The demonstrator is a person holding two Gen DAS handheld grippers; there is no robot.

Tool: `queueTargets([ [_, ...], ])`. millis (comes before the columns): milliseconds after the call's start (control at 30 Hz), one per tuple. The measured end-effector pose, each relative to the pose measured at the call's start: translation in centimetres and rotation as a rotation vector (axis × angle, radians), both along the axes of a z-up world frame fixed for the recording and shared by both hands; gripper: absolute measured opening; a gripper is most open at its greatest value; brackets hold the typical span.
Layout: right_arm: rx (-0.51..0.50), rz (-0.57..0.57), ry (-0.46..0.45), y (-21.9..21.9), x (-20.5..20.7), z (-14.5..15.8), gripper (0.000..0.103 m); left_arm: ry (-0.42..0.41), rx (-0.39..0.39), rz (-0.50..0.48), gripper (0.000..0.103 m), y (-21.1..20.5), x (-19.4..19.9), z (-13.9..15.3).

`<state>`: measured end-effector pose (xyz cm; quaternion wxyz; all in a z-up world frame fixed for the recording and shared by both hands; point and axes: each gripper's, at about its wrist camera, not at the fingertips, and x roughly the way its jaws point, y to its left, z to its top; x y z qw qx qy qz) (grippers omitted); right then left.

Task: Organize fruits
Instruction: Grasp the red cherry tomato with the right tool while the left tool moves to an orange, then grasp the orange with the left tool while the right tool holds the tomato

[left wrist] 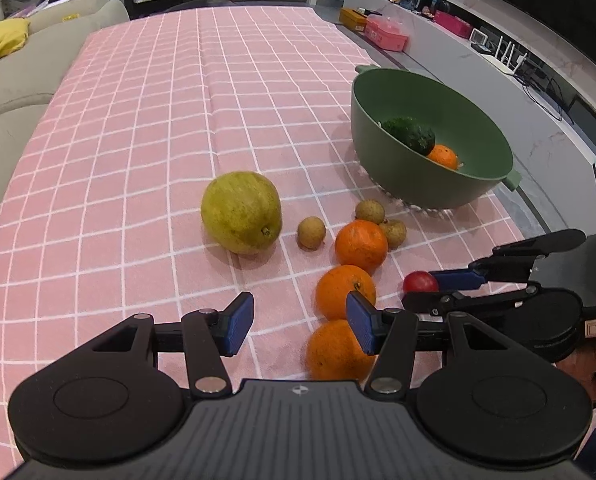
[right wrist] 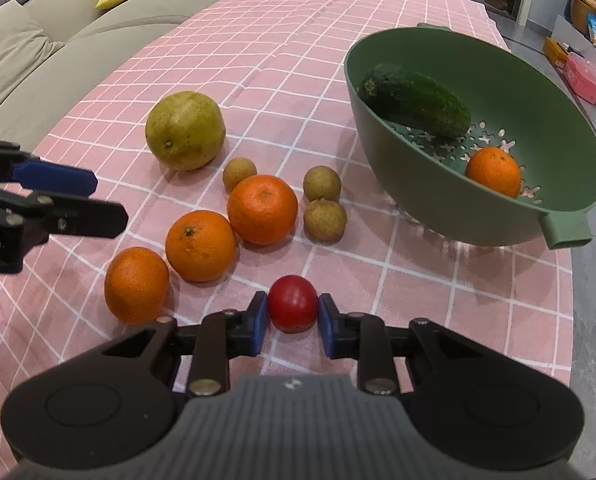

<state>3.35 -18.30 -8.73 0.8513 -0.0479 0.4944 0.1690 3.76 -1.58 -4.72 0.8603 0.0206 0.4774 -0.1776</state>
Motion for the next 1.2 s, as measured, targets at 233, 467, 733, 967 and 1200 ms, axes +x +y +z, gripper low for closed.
queueTargets([
  [233, 0.01, -0.024, -0.008, -0.7, 0.2, 0.6, 0.023, 0.03, 0.005, -0.048, 0.063, -1.2, -0.7, -0.9],
  [467, 0.014, -0.034, -0.011, -1.0, 0.3, 0.9, 0.023, 0.053, 0.024, -0.083, 0.063, -2.0, -1.4, -2.3],
  [733, 0.014, -0.048, -0.009, -1.5, 0.5, 0.9, 0.023, 0.062, 0.034, -0.092, 0.063, -2.3, -1.4, -3.2],
  [967, 0.015, -0.05, -0.008, -1.6, 0.5, 0.9, 0.023, 0.074, 0.037, -0.102, 0.063, -2.5, -1.3, -3.8],
  [1200, 0.015, -0.051, -0.008, -1.7, 0.5, 0.9, 0.023, 0.08, 0.026, -0.104, 0.051, -2.6, -1.1, -4.2],
])
